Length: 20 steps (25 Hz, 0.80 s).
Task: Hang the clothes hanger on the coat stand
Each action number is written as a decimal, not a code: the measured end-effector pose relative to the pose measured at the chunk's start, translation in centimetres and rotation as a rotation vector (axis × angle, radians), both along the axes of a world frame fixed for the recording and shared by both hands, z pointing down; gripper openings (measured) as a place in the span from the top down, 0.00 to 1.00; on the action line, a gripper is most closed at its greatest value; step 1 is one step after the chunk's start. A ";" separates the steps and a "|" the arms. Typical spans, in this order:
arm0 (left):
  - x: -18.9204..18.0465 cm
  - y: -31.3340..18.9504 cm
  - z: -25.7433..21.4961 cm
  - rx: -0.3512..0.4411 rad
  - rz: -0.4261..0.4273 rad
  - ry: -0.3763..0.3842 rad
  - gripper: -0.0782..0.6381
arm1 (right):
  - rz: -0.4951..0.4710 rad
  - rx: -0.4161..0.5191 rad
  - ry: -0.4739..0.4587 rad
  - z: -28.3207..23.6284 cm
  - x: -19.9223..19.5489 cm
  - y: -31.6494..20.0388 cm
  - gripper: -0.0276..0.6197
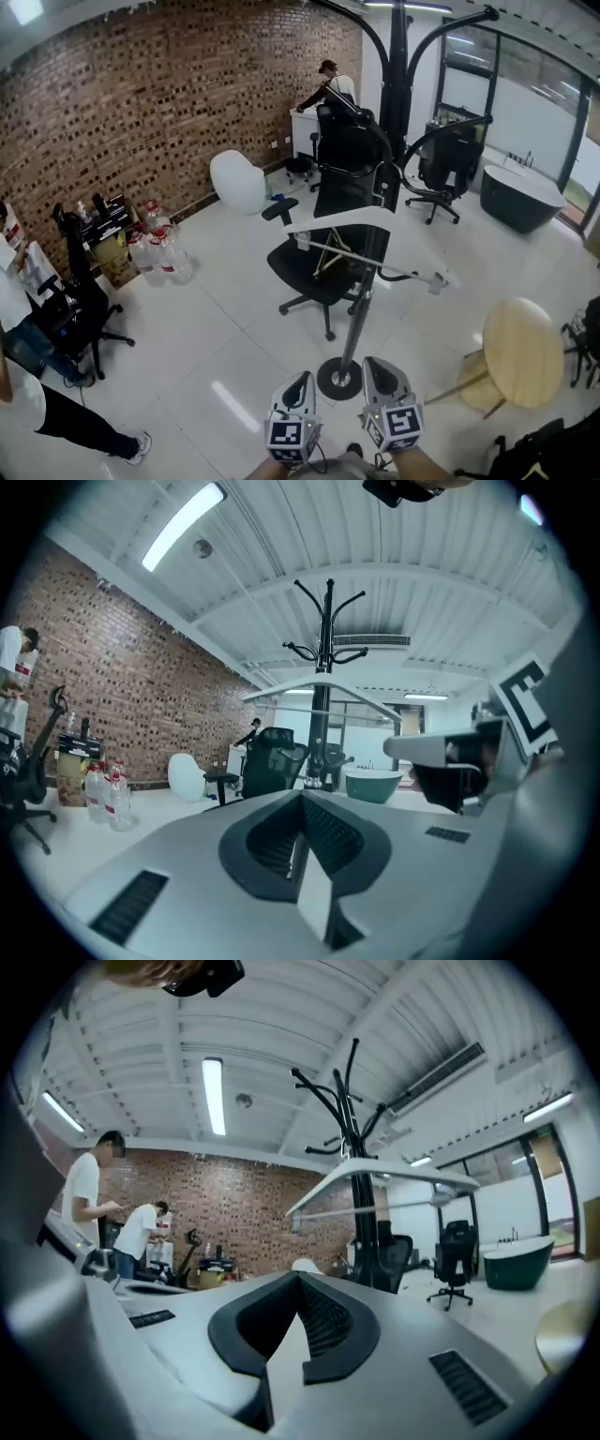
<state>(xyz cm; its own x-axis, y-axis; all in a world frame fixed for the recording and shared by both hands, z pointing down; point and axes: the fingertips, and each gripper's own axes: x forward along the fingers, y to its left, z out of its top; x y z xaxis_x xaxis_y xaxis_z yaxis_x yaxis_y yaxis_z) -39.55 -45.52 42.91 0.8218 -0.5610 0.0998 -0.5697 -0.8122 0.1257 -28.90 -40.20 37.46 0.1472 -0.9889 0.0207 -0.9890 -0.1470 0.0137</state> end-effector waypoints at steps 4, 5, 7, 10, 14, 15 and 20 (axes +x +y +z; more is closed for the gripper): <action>-0.2 0.8 3.2 -0.019 0.059 -0.027 0.88 | 0.069 -0.065 -0.084 6.0 -1.5 3.0 0.97; 0.1 0.8 3.5 -0.023 0.068 -0.024 0.88 | 0.072 -0.072 -0.070 6.5 -1.6 3.1 0.97; 0.9 1.2 3.7 -0.026 0.088 -0.020 0.88 | 0.075 -0.075 -0.041 6.8 -1.6 3.1 0.97; 1.8 2.4 3.0 0.001 0.109 -0.027 0.88 | 0.103 -0.066 -0.041 6.7 -0.7 3.9 0.97; 2.3 4.3 1.9 0.011 0.087 -0.041 0.88 | 0.131 -0.062 -0.061 6.8 0.8 5.9 0.97; 2.3 4.6 1.7 0.015 0.072 -0.047 0.88 | 0.133 -0.062 -0.065 6.8 1.2 6.3 0.97; 2.3 6.8 1.4 0.043 0.023 -0.074 0.88 | 0.128 -0.069 -0.103 7.4 3.0 8.0 0.97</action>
<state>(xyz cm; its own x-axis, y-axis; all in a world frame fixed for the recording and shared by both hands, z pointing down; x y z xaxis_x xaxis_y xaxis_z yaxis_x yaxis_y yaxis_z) -37.26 -38.70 44.27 0.8256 -0.5474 0.1368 -0.5575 -0.8287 0.0491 -25.87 -32.23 44.83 0.2654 -0.9579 0.1092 -0.9590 -0.2740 -0.0726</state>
